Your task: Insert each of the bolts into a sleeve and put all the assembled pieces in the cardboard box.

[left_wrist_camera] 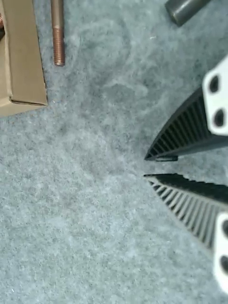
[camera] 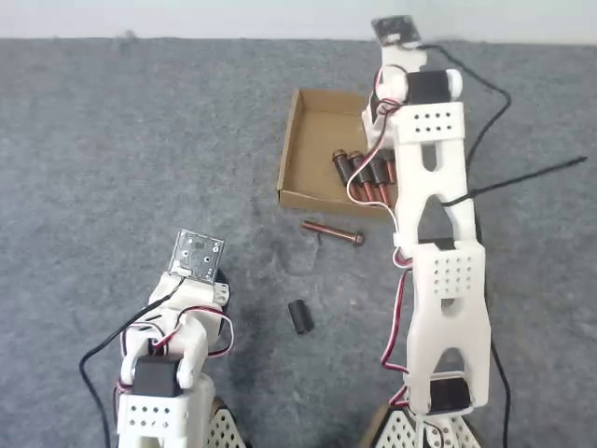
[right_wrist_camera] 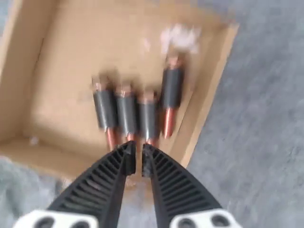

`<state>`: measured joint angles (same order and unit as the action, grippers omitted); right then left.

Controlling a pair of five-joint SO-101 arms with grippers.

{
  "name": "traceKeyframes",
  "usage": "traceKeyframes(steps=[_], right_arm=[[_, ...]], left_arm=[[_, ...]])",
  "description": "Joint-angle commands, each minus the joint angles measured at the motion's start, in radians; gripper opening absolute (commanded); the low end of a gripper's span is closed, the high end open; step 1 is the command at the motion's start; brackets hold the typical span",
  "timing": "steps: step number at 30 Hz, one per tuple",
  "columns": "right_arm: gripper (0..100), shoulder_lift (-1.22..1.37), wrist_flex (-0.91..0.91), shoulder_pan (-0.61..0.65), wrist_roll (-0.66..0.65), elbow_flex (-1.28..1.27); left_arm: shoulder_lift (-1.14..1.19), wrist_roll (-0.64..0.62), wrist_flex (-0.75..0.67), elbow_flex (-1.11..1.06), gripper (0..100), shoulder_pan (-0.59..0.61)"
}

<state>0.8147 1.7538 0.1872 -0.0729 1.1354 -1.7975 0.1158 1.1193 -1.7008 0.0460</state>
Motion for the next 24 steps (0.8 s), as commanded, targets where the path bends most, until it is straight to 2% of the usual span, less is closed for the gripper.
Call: traceKeyframes(steps=[1, 11, 14, 24], right_arm=[[0.6, -0.2, 0.041, 0.045, 0.011, -0.192], [0.6, -0.561, -0.041, 0.189, 0.011, -0.715], [0.6, -0.685, -0.114, 0.249, 0.008, -0.895], [0.6, -1.003, -0.426, 0.42, 0.002, -1.479]], left_arm=[[-0.012, 0.008, -0.018, 0.015, 5, 0.005], [-0.012, 0.008, -0.02, 0.015, 5, 0.026], [-0.012, 0.008, -0.041, 0.015, 5, 0.058], [-0.012, 0.008, -0.041, 0.015, 5, 0.057]])
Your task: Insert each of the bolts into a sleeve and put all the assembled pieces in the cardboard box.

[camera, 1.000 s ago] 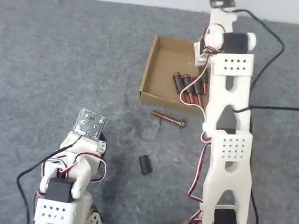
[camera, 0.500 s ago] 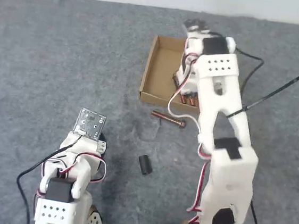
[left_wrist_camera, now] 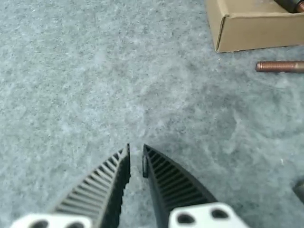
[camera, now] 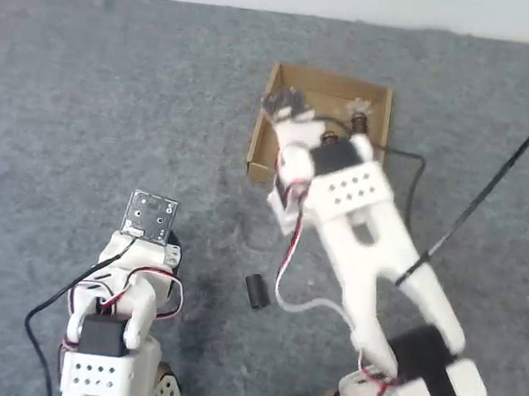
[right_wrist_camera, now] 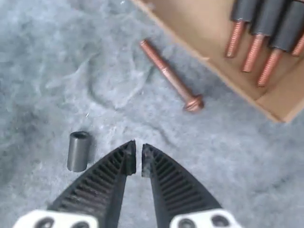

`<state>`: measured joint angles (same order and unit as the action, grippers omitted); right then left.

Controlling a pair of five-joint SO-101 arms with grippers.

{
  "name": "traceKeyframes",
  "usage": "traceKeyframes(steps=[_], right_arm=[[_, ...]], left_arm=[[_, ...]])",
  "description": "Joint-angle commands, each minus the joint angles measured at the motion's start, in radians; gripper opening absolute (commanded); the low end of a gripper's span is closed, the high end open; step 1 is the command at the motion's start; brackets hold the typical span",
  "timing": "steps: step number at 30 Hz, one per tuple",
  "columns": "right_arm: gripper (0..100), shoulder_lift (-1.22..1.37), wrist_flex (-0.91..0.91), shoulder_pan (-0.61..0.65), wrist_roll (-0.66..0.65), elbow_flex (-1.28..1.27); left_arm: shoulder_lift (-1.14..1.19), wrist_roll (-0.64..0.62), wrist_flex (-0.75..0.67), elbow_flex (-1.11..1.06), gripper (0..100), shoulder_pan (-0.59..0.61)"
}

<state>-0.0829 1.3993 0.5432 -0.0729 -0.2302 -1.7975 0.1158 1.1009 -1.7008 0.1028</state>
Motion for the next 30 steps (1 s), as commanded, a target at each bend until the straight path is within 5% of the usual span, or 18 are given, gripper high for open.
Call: traceKeyframes(steps=[1, 12, 30], right_arm=[[0.6, -0.122, -0.096, 0.091, 0.002, -0.158], [0.8, -0.222, -0.216, 0.219, 0.011, -0.344], [22.9, -0.217, -0.512, 0.334, 0.193, -0.606]], left_arm=[[-0.012, 0.008, -0.023, 0.015, 5, 0.0], [-0.012, 0.008, -0.025, 0.015, 5, 0.0], [-0.012, 0.008, -0.028, 0.015, 5, 0.0]])
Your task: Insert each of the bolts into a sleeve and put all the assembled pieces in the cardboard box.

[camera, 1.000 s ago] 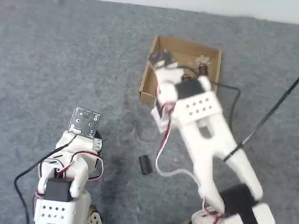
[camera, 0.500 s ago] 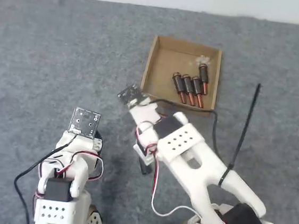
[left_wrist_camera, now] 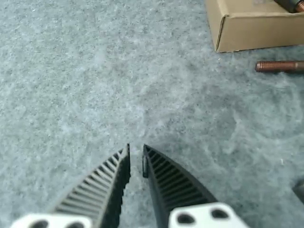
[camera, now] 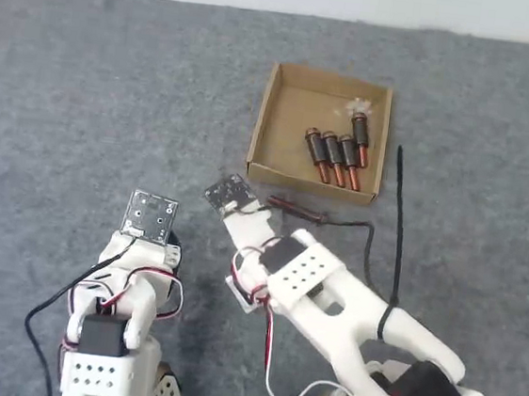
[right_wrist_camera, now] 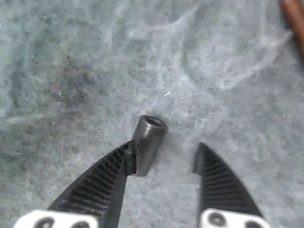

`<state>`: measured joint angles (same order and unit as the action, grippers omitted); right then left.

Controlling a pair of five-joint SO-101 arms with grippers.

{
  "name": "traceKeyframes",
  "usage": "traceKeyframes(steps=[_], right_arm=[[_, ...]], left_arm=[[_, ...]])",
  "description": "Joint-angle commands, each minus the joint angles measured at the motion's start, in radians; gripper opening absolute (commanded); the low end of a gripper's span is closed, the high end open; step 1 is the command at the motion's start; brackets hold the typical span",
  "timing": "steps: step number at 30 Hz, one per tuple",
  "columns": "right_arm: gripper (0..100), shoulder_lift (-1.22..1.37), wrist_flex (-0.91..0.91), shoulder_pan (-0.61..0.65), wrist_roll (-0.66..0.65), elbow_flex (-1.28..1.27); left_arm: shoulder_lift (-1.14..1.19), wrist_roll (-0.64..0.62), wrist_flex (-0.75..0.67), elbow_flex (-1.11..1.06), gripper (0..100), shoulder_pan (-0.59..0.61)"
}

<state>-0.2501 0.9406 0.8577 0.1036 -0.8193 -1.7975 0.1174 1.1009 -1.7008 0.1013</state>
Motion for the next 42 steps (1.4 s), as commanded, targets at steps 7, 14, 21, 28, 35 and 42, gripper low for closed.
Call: traceKeyframes(steps=[7, 14, 21, 28, 35, 42], right_arm=[[15.6, -0.035, -0.102, 0.025, -0.003, -0.032], [17.8, 0.056, -0.094, 0.025, -0.003, 0.006], [17.3, 0.064, -0.077, 0.048, -0.008, 0.009], [7.5, 0.065, -0.084, 0.047, -0.011, 0.009], [15.8, 0.065, -0.081, 0.047, -0.011, 0.009], [15.3, 0.065, -0.082, 0.047, -0.011, 0.009]], left_arm=[[-0.012, 0.006, -0.028, 0.015, 5, 0.002], [-0.012, 0.006, -0.028, 0.015, 5, 0.002], [-0.012, 0.006, -0.028, 0.015, 5, 0.002], [-0.012, 0.006, -0.028, 0.015, 5, 0.002], [-0.012, 0.006, -0.028, 0.015, 5, 0.002], [-0.012, 0.006, -0.026, 0.015, 5, 0.002]])
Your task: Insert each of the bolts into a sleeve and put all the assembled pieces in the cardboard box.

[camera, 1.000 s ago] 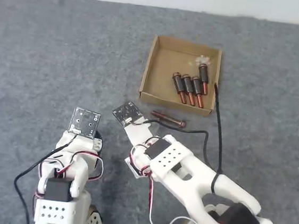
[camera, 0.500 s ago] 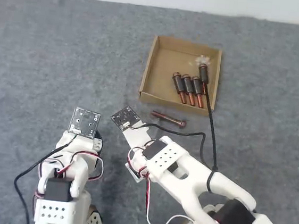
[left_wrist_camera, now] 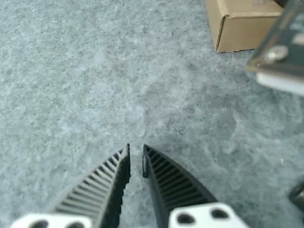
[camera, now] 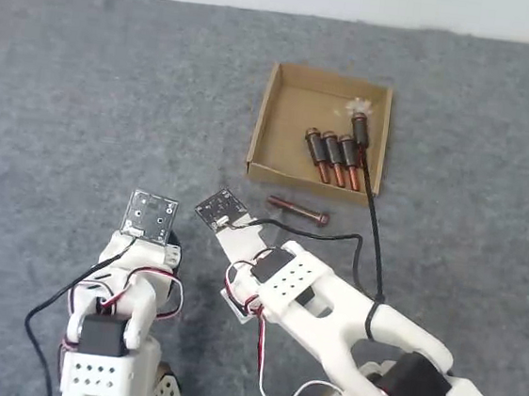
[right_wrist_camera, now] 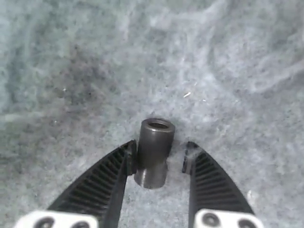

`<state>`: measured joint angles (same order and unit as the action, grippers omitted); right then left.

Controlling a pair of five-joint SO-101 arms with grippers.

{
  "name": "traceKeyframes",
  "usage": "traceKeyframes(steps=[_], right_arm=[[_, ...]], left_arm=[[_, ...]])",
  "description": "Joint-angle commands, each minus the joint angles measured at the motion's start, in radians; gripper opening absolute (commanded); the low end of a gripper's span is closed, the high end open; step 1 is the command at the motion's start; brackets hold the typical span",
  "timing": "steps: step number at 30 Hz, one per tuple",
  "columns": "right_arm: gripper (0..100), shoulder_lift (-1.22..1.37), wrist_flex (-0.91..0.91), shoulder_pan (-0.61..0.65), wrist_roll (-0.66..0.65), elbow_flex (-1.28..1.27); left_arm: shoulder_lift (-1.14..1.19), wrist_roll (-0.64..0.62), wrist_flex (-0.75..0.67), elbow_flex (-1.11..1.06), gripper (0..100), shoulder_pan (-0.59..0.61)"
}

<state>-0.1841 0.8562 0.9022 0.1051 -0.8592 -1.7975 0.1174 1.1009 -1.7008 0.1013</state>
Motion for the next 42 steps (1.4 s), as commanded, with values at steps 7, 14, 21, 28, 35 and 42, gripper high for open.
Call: traceKeyframes(steps=[7, 14, 21, 28, 35, 42], right_arm=[[1.3, 0.102, 0.05, 0.002, -0.061, 0.121], [0.6, 0.056, 0.194, -0.099, -0.066, 0.175], [0.6, -0.186, 0.22, -0.427, -0.061, 0.13], [0.6, -0.217, 0.154, -0.751, -0.06, 0.107], [0.6, -0.197, 0.102, -0.949, -0.06, 0.095], [0.6, -0.077, -0.016, -1.056, -0.069, 0.097]], left_arm=[[-0.012, 0.006, -0.026, 0.015, 5, 0.003], [-0.012, 0.006, -0.025, 0.015, 5, 0.006], [-0.012, 0.006, -0.023, 0.015, 5, 0.006], [-0.012, 0.006, -0.021, 0.015, 5, 0.005], [-0.012, 0.006, -0.028, 0.016, 5, 0.0], [-0.006, 0.084, 0.017, 0.067, 5, -0.012]])
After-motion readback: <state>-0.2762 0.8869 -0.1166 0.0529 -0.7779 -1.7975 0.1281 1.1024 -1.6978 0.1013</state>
